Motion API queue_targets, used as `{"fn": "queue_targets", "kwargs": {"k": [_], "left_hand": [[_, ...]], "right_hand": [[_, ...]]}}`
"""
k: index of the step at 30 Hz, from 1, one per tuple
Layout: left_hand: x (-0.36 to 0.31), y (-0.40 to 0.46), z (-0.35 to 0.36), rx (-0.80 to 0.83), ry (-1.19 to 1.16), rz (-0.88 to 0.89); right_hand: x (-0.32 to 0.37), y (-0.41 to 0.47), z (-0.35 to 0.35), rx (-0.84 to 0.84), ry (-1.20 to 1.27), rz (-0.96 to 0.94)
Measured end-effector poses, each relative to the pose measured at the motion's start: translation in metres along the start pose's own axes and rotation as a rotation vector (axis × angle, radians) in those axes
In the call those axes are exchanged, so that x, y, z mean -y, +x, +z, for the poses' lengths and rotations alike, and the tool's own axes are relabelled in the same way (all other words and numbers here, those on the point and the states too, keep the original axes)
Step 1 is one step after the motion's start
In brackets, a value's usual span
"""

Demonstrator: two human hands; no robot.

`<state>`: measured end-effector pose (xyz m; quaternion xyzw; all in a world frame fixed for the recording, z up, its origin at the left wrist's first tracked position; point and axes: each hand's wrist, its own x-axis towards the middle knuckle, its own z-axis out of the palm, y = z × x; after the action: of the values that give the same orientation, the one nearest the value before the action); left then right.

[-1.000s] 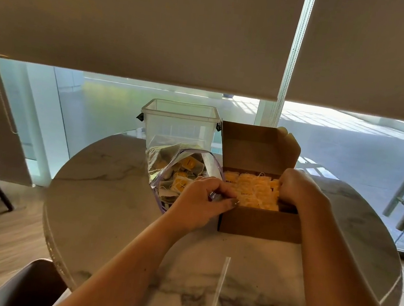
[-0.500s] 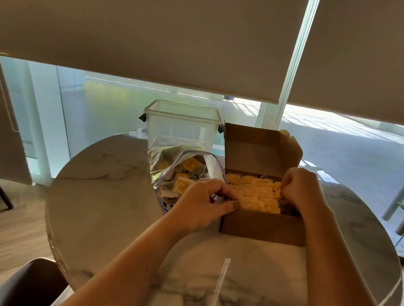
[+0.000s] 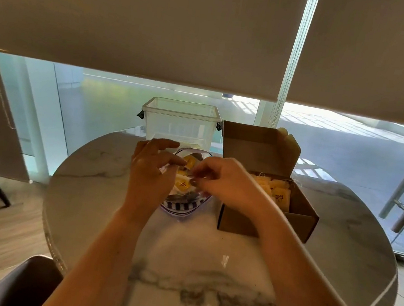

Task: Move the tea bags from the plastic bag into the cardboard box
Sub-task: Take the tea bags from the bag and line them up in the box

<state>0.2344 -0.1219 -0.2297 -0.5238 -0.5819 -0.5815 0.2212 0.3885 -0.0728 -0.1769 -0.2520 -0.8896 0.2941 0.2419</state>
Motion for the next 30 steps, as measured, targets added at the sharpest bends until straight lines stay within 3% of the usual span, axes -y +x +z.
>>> {"fn": "queue_targets", "kwargs": {"k": [3,6,13,18,23,27,30], "left_hand": [[-0.006,0.000,-0.003,0.064,-0.124,-0.198],[-0.007,0.000,-0.004,0.055,-0.179,-0.205],[-0.007,0.001,-0.004,0.057,-0.243,-0.240],[-0.002,0.000,-0.001,0.057,-0.263,-0.236],[0.000,-0.001,0.000,0.057,-0.298,-0.224],[-0.001,0.000,0.000,0.060,-0.347,-0.216],[-0.008,-0.001,-0.001,0.023,-0.458,-0.199]], "right_hand": [[0.001,0.019,0.033,0.134,-0.202,-0.017],[-0.015,0.043,0.061,0.178,-0.339,0.127],[-0.038,0.058,0.082,0.062,-0.329,0.315],[-0.039,0.051,0.076,0.007,-0.315,0.210],[-0.031,0.050,0.073,-0.181,-0.182,0.092],[-0.013,0.043,0.052,-0.210,-0.132,0.049],[0.003,0.022,0.025,-0.121,0.239,0.066]]}}
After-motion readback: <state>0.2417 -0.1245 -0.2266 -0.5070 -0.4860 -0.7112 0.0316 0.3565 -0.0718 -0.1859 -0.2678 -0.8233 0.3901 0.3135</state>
